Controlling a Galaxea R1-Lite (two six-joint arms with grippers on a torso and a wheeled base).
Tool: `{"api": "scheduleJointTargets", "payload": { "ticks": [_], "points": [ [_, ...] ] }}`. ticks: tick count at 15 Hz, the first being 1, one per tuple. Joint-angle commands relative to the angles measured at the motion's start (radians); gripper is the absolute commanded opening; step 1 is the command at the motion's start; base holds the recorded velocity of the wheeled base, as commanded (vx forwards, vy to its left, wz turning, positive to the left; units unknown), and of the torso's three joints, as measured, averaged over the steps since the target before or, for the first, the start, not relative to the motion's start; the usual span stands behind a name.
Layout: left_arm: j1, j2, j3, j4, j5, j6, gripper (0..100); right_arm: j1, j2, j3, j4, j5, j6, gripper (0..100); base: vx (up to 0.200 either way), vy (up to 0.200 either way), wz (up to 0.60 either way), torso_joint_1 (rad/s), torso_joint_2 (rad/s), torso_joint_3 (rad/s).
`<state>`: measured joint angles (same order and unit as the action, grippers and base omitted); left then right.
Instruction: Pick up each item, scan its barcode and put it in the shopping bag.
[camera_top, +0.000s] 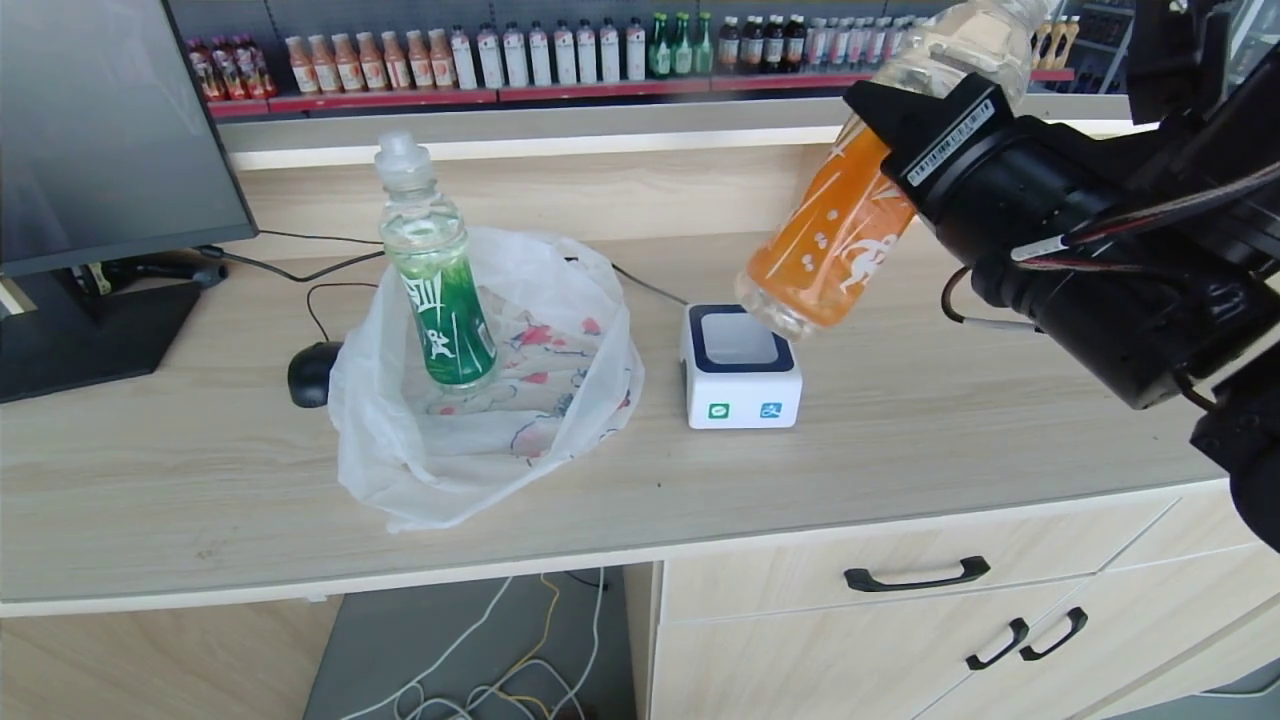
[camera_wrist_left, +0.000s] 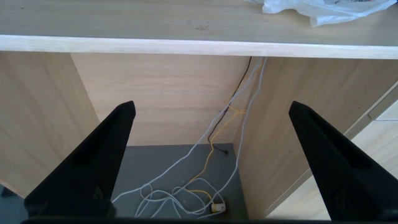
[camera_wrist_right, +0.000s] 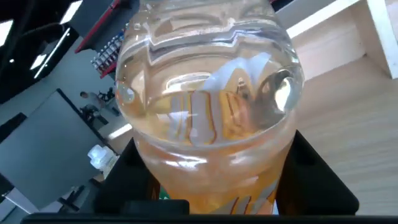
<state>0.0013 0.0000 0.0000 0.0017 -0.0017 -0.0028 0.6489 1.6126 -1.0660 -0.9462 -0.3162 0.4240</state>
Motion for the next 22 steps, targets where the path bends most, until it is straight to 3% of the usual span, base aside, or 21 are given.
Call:
{"api": "scheduleJointTargets", "payload": {
  "ticks": [1,6,9,12,14,18,22],
  "points": [
    [-0.001,0.0,0.0,0.0,0.0,0.003,100,0.028,-0.077,0.063,-0.011,0.028,-0.105,0,0.0,0.0,0.0,0.0,0.0,0.0],
    [-0.001,0.0,0.0,0.0,0.0,0.001,100,0.032,-0.131,0.212,-0.052,0.057,-0.3,0,0.0,0.0,0.0,0.0,0.0,0.0],
    [0.0,0.0,0.0,0.0,0.0,0.0,100,-0.015,-0.099,0.202,-0.056,0.23,-0.453,0,0.0,0.0,0.0,0.0,0.0,0.0],
    [0.0,0.0,0.0,0.0,0.0,-0.002,100,-0.083,-0.088,0.205,-0.065,0.272,-0.548,0,0.0,0.0,0.0,0.0,0.0,0.0],
    [-0.001,0.0,0.0,0.0,0.0,-0.002,100,-0.124,-0.033,0.199,-0.129,0.382,-0.6,0,0.0,0.0,0.0,0.0,0.0,0.0],
    [-0.001,0.0,0.0,0.0,0.0,0.001,100,-0.164,-0.045,0.212,-0.164,0.488,-0.594,0,0.0,0.0,0.0,0.0,0.0,0.0],
    [0.0,0.0,0.0,-0.002,0.0,0.001,100,-0.169,-0.045,0.233,-0.209,0.431,-0.608,0,0.0,0.05,0.0,0.001,0.0,0.001]
  ]
}}
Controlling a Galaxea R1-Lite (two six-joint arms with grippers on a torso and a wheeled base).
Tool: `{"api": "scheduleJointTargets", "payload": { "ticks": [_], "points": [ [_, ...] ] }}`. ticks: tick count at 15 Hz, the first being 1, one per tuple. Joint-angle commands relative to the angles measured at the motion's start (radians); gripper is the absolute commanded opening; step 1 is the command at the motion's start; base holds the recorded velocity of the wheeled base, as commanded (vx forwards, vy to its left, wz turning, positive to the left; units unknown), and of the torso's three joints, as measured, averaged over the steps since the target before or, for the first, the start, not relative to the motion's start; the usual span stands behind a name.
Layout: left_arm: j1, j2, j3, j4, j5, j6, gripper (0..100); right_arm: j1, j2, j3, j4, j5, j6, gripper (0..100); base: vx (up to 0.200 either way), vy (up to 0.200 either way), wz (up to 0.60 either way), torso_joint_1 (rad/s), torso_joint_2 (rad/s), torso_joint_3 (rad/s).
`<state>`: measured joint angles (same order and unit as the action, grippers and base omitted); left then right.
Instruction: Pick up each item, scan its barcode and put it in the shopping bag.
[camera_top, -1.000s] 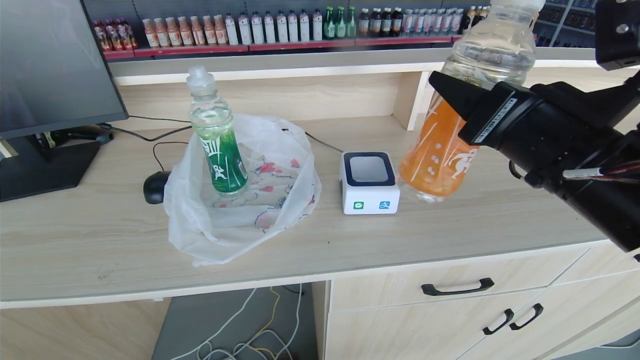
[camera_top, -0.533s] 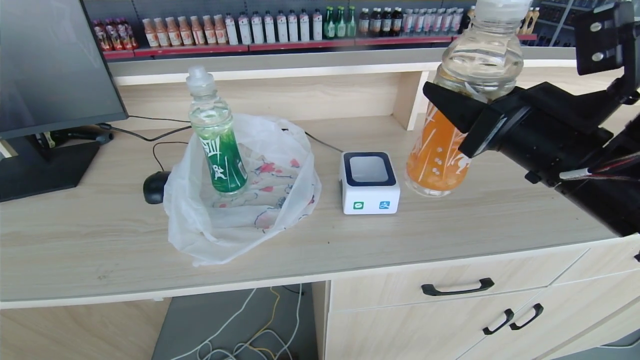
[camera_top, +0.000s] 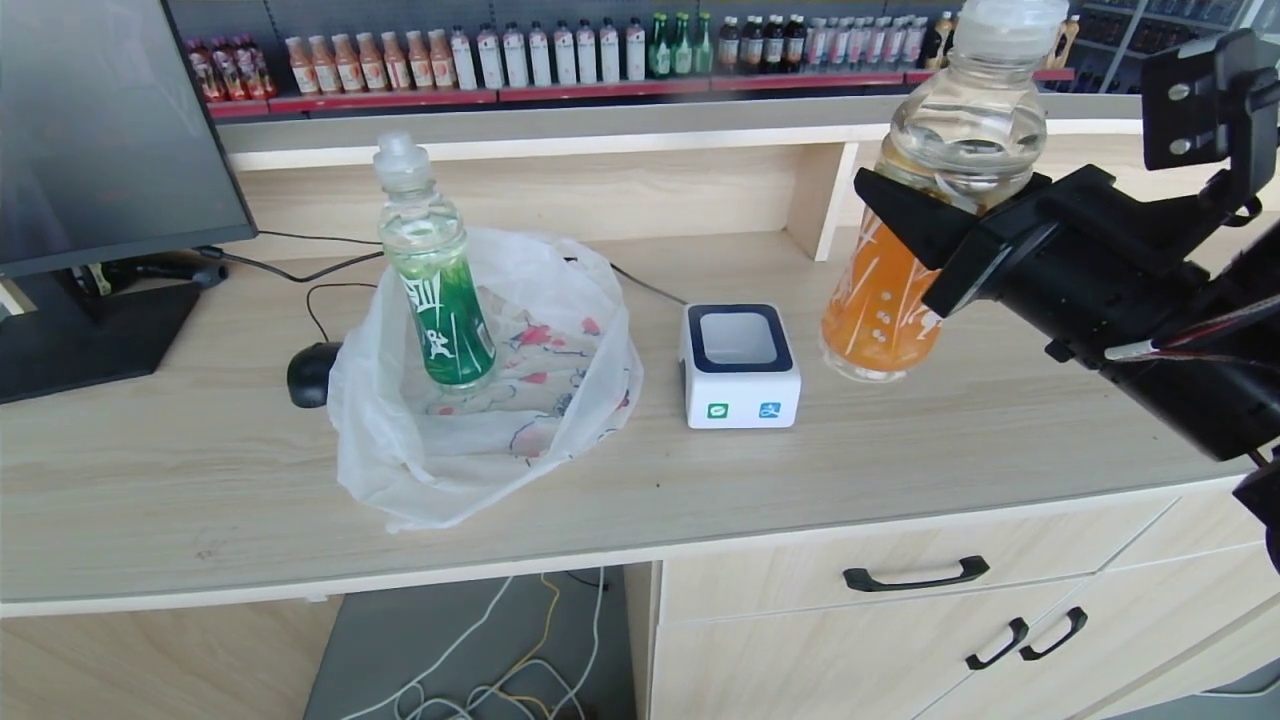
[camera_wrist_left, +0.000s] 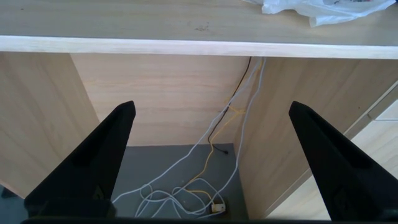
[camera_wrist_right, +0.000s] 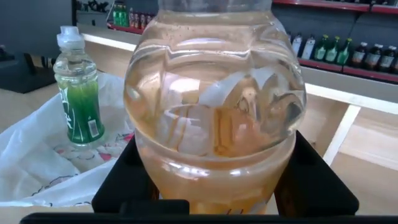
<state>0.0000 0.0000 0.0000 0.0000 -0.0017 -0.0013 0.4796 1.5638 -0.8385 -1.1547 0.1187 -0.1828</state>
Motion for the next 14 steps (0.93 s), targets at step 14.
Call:
{"api": "scheduleJointTargets", "payload": {
  "ticks": [14],
  "points": [
    [0.0,0.0,0.0,0.002,0.0,0.0,100,-0.01,-0.002,0.029,-0.003,-0.013,0.003,0,0.0,0.2,0.0,0.003,0.0,0.002]
  ]
}}
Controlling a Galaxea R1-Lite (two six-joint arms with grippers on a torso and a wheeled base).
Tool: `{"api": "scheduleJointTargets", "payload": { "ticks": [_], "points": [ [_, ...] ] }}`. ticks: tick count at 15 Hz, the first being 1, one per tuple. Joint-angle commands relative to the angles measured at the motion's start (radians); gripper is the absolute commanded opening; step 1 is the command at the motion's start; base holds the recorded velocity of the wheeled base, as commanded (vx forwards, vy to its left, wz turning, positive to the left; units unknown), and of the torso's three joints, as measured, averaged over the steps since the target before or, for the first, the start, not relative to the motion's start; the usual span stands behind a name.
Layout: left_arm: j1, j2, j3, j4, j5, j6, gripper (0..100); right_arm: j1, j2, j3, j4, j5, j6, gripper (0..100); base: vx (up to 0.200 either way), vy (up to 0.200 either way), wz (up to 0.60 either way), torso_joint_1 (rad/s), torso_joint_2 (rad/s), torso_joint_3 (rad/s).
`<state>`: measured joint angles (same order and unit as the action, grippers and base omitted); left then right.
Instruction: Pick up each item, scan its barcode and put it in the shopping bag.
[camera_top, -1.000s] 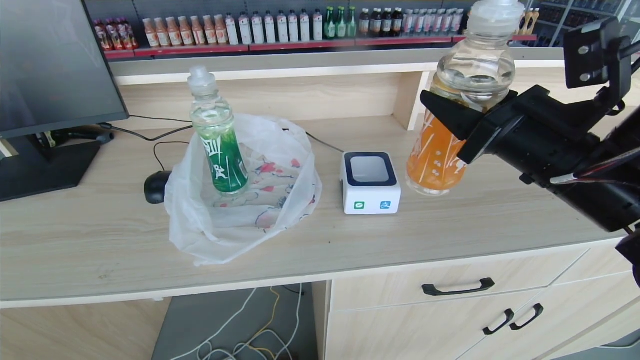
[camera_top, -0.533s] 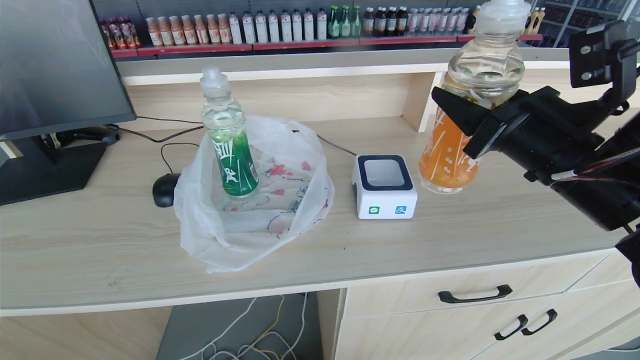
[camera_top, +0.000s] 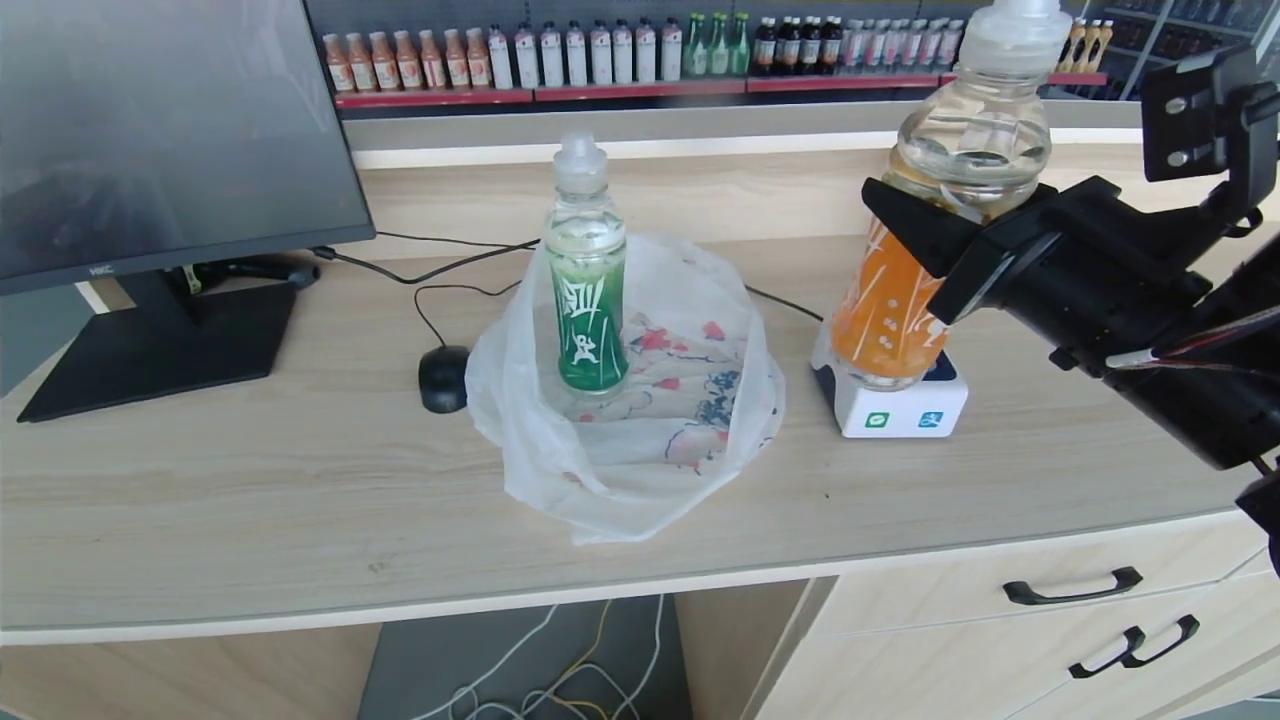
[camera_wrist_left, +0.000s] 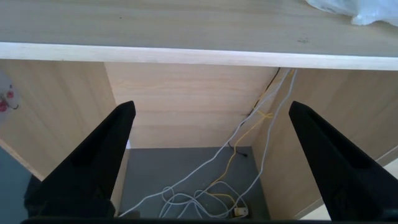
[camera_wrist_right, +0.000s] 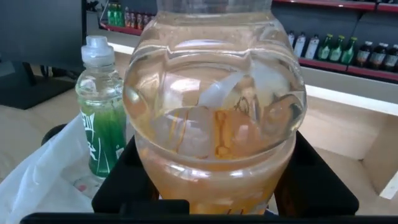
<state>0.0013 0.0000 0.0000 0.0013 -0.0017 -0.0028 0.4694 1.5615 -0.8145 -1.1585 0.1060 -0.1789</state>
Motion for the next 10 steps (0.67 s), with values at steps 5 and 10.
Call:
{"api": "scheduleJointTargets", "payload": {
  "ticks": [5,10],
  "points": [
    [0.0,0.0,0.0,0.0,0.0,0.001,100,0.0,0.011,0.006,0.0,-0.002,-0.001,0,0.0,0.0,0.0,0.0,0.0,0.0],
    [0.0,0.0,0.0,0.0,0.0,0.001,100,0.015,0.089,-0.103,0.014,-0.111,0.041,0,0.0,0.0,0.0,0.0,0.0,0.0]
  ]
}}
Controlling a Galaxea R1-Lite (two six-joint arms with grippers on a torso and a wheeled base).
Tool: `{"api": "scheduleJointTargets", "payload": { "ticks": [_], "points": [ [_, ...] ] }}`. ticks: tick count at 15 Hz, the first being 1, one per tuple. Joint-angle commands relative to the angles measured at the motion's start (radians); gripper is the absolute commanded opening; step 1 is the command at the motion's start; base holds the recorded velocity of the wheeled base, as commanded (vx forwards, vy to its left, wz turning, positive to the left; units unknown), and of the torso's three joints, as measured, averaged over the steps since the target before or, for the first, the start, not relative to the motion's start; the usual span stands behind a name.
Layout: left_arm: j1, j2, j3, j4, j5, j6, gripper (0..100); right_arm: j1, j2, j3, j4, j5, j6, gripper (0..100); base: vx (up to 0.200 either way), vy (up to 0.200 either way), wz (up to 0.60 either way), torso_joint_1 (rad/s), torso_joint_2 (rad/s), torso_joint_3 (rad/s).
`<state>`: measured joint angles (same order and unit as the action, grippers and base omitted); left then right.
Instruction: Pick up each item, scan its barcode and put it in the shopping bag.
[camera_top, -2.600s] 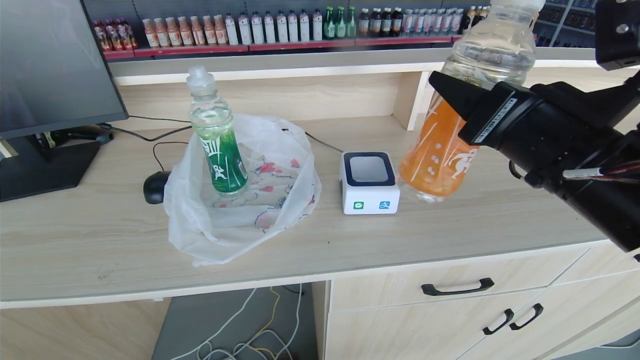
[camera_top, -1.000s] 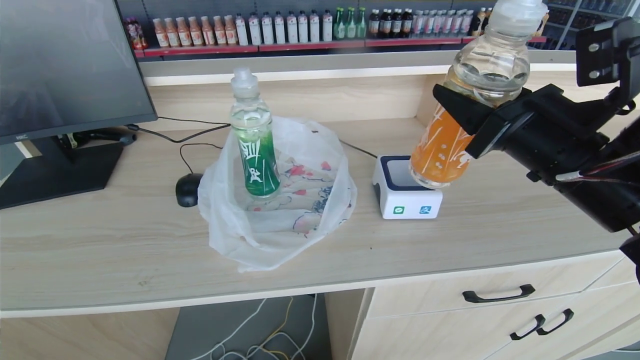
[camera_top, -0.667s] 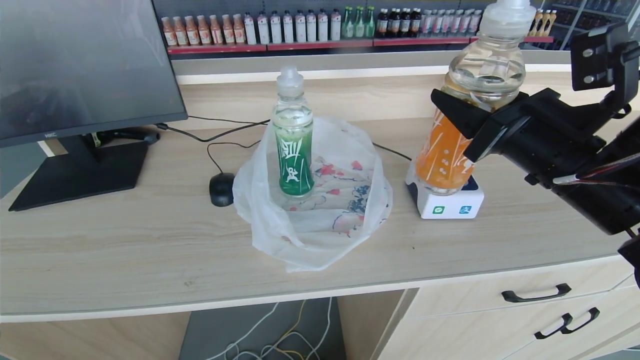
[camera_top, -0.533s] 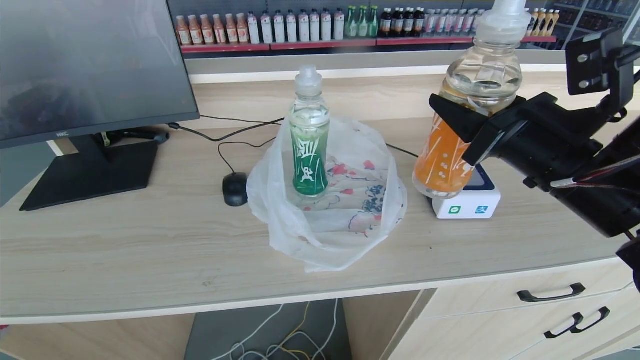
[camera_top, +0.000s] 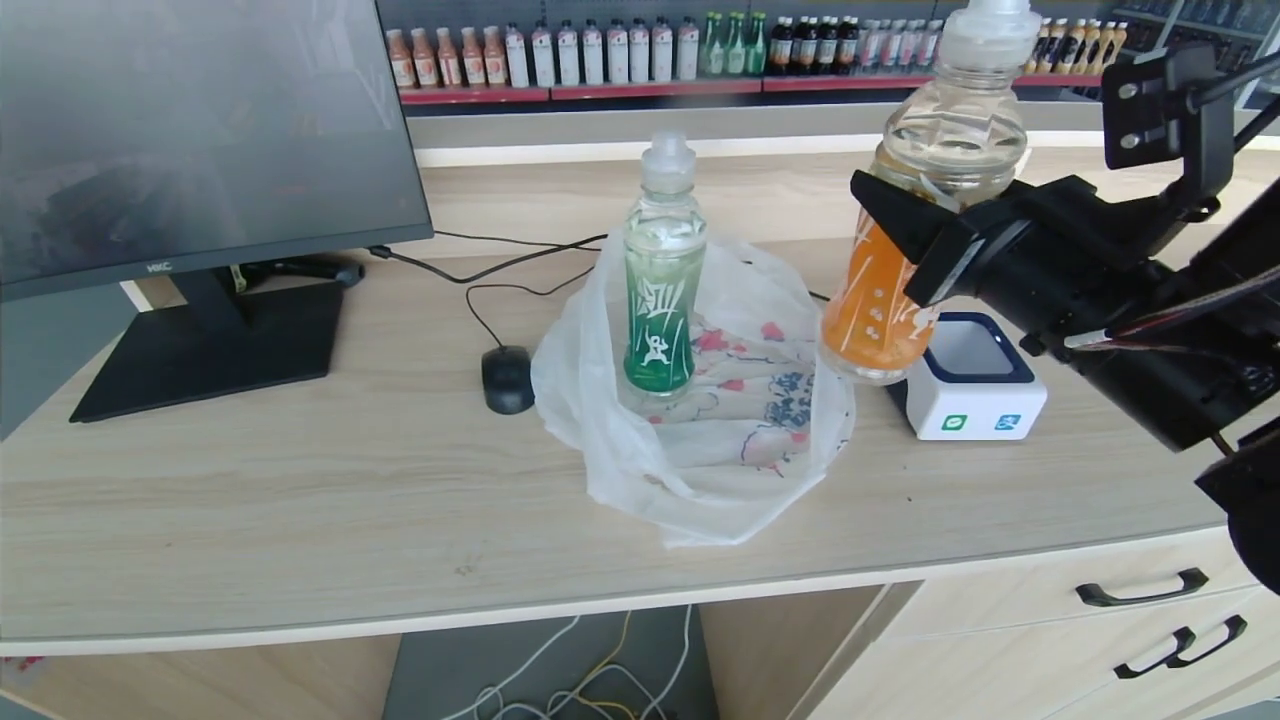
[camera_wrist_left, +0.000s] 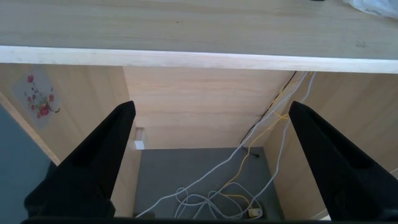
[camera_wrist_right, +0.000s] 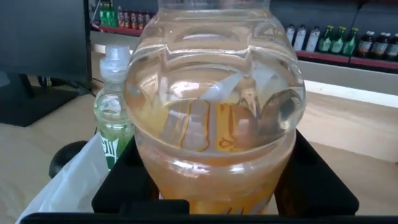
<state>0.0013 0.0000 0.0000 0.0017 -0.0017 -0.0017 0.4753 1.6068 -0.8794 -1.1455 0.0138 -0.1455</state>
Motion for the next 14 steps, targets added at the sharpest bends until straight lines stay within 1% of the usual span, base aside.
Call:
{"api": "scheduleJointTargets", "payload": {
  "ticks": [1,2,3,4,5,7,10,14],
  "points": [
    [0.0,0.0,0.0,0.0,0.0,0.0,100,0.02,0.073,-0.102,0.044,-0.066,0.014,0,0.0,0.0,0.0,0.0,0.0,0.0],
    [0.0,0.0,0.0,0.0,0.0,0.0,100,0.022,0.088,-0.15,0.101,-0.081,0.03,0,0.0,0.0,0.0,0.0,0.0,0.0],
    [0.0,0.0,0.0,0.0,0.0,0.0,100,0.022,0.093,-0.171,0.127,-0.081,0.035,0,0.0,0.0,0.0,0.0,0.0,0.0],
    [0.0,0.0,0.0,0.0,0.0,0.0,100,0.022,0.114,-0.242,0.204,-0.083,0.038,0,0.0,0.0,0.0,0.0,0.0,0.0],
    [0.0,0.0,0.0,0.0,0.0,-0.001,100,0.022,0.134,-0.268,0.222,-0.083,0.038,0,0.0,0.0,0.0,0.0,0.0,0.0],
    [0.0,0.0,0.0,0.0,0.0,-0.001,100,0.017,0.2,-0.349,0.233,-0.084,0.041,0,0.0,0.0,0.0,0.0,0.0,0.0],
    [0.0,0.0,0.0,0.0,0.0,0.0,100,0.014,0.249,-0.377,0.233,-0.104,0.086,0,0.0,0.0,0.0,0.0,0.0,0.0],
    [0.0,0.0,0.0,0.0,0.0,-0.001,100,0.014,0.301,-0.388,0.231,-0.104,0.095,0,0.0,0.0,0.0,0.0,0.0,0.0]
  ]
}}
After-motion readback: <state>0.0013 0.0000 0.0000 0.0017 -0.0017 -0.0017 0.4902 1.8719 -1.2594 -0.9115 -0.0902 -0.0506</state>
